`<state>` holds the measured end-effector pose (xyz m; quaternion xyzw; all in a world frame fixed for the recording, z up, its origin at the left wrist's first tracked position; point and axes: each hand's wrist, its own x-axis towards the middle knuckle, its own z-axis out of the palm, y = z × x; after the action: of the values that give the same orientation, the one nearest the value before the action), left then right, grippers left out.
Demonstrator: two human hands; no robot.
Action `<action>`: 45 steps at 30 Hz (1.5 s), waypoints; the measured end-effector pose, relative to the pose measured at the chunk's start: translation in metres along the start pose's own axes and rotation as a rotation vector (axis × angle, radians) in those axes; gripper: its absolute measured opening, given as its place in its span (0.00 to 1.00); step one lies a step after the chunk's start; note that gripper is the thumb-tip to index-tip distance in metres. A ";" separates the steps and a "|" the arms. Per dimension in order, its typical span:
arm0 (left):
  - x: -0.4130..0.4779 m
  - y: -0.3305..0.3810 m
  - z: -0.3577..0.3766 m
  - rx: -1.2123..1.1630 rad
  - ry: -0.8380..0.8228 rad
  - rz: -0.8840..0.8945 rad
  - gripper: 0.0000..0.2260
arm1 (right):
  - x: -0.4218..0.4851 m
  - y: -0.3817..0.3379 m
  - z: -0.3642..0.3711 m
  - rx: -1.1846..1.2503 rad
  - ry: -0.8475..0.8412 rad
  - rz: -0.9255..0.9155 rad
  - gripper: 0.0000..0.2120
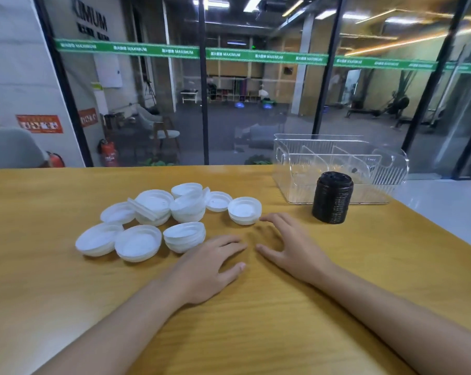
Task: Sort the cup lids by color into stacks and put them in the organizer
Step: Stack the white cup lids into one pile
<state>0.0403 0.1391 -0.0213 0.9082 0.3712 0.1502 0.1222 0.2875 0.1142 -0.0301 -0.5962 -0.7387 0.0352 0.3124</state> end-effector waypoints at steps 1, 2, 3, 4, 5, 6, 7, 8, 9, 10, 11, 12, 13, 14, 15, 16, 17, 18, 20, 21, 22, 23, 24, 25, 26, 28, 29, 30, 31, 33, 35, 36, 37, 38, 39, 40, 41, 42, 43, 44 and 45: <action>-0.003 -0.004 -0.002 0.010 0.006 -0.002 0.23 | 0.006 0.001 0.003 -0.015 0.020 -0.006 0.26; -0.004 -0.008 -0.003 0.012 0.013 -0.007 0.22 | 0.013 0.001 0.006 -0.036 0.043 -0.013 0.26; -0.005 -0.011 -0.004 0.005 0.023 -0.009 0.22 | 0.020 0.002 0.008 -0.053 0.065 -0.022 0.25; -0.006 -0.013 -0.004 -0.003 0.033 -0.008 0.21 | 0.027 0.003 0.011 -0.063 0.078 -0.030 0.24; -0.005 -0.014 -0.004 -0.003 0.043 -0.002 0.21 | 0.033 0.004 0.013 -0.066 0.089 -0.041 0.22; -0.005 -0.015 -0.004 -0.003 0.052 0.006 0.21 | 0.039 0.006 0.016 -0.070 0.097 -0.050 0.21; -0.003 -0.016 -0.004 -0.004 0.058 0.016 0.20 | 0.045 0.008 0.020 -0.075 0.108 -0.066 0.19; -0.002 -0.017 -0.005 -0.011 0.059 0.021 0.20 | 0.051 0.011 0.023 -0.082 0.118 -0.081 0.17; -0.001 -0.018 -0.006 -0.018 0.057 0.025 0.20 | 0.055 0.013 0.026 -0.092 0.126 -0.093 0.15; -0.001 -0.019 -0.006 -0.024 0.056 0.028 0.19 | 0.059 0.014 0.029 -0.104 0.130 -0.100 0.12; 0.000 -0.019 -0.007 -0.025 0.058 0.034 0.19 | 0.061 0.015 0.030 -0.115 0.136 -0.110 0.09; 0.000 -0.020 -0.007 -0.025 0.059 0.037 0.19 | 0.063 0.014 0.032 -0.123 0.146 -0.124 0.07; 0.000 -0.020 -0.007 -0.023 0.059 0.039 0.19 | 0.065 0.015 0.033 -0.126 0.159 -0.143 0.05; 0.000 -0.020 -0.006 -0.022 0.059 0.038 0.19 | 0.066 0.016 0.034 -0.125 0.170 -0.159 0.04; 0.000 -0.020 -0.006 -0.022 0.060 0.039 0.19 | 0.067 0.017 0.035 -0.118 0.180 -0.173 0.04; 0.000 -0.020 -0.005 -0.024 0.061 0.041 0.19 | 0.067 0.017 0.035 -0.103 0.183 -0.178 0.04; 0.000 -0.019 -0.006 -0.023 0.061 0.042 0.19 | 0.067 0.017 0.034 -0.078 0.183 -0.175 0.04; 0.000 -0.019 -0.005 -0.023 0.058 0.040 0.19 | 0.066 0.016 0.033 -0.046 0.182 -0.167 0.03; 0.000 -0.019 -0.004 -0.029 0.052 0.039 0.19 | 0.064 0.012 0.030 0.003 0.195 -0.158 0.03; 0.000 -0.019 -0.003 -0.031 0.051 0.042 0.19 | 0.063 0.010 0.028 0.020 0.209 -0.166 0.04; 0.000 -0.020 -0.002 -0.038 0.055 0.044 0.19 | 0.062 0.007 0.025 0.031 0.224 -0.181 0.03; 0.000 -0.020 -0.002 -0.061 0.070 0.044 0.19 | 0.060 0.004 0.023 0.037 0.237 -0.205 0.03; 0.000 -0.020 -0.001 -0.107 0.104 0.038 0.18 | 0.058 0.000 0.021 0.040 0.245 -0.232 0.02; 0.000 -0.020 0.000 -0.175 0.162 0.024 0.17 | 0.056 -0.004 0.018 0.050 0.244 -0.253 0.02; 0.000 -0.021 0.000 -0.245 0.241 -0.001 0.16 | 0.053 -0.008 0.015 0.065 0.236 -0.266 0.04; 0.001 -0.021 -0.002 -0.303 0.423 -0.028 0.18 | 0.047 -0.015 0.009 0.104 0.209 -0.284 0.06; 0.001 -0.021 -0.004 -0.293 0.511 -0.017 0.20 | 0.043 -0.018 0.006 0.119 0.191 -0.297 0.06; 0.002 -0.020 -0.006 -0.277 0.583 0.001 0.21 | 0.039 -0.020 0.003 0.129 0.171 -0.311 0.07; 0.002 -0.019 -0.008 -0.258 0.630 0.019 0.23 | 0.036 -0.021 0.001 0.135 0.147 -0.324 0.08; 0.002 -0.016 -0.012 -0.225 0.656 0.050 0.23 | 0.029 -0.023 -0.002 0.149 0.093 -0.345 0.08; 0.001 -0.014 -0.011 -0.202 0.650 0.071 0.22 | 0.024 -0.023 -0.003 0.162 0.044 -0.357 0.08; 0.001 -0.013 -0.010 -0.196 0.651 0.081 0.21 | 0.022 -0.023 -0.002 0.170 0.032 -0.360 0.08; 0.001 -0.012 -0.009 -0.194 0.655 0.090 0.19 | 0.021 -0.024 -0.002 0.185 0.031 -0.359 0.08; 0.002 -0.012 -0.008 -0.193 0.661 0.096 0.17 | 0.021 -0.024 -0.002 0.204 0.040 -0.358 0.09; 0.002 -0.013 -0.008 -0.194 0.666 0.098 0.15 | 0.020 -0.025 -0.002 0.222 0.059 -0.353 0.12; 0.001 -0.013 -0.008 -0.193 0.669 0.093 0.13 | 0.020 -0.025 -0.003 0.234 0.086 -0.344 0.14; 0.001 -0.014 -0.008 -0.196 0.671 0.084 0.13 | 0.019 -0.024 -0.003 0.239 0.115 -0.333 0.18; 0.002 -0.014 -0.008 -0.203 0.673 0.072 0.12 | 0.018 -0.023 -0.003 0.241 0.141 -0.326 0.21; 0.002 -0.014 -0.008 -0.216 0.677 0.057 0.12 | 0.016 -0.023 -0.003 0.236 0.164 -0.329 0.23; 0.003 -0.014 -0.009 -0.230 0.682 0.046 0.12 | 0.015 -0.022 -0.003 0.224 0.182 -0.340 0.25; 0.003 -0.013 -0.009 -0.248 0.686 0.035 0.12 | 0.014 -0.022 -0.003 0.205 0.197 -0.355 0.27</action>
<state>0.0310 0.1506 -0.0170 0.7895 0.3539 0.4920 0.0971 0.2687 0.1192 -0.0127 -0.4225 -0.7905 -0.0041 0.4434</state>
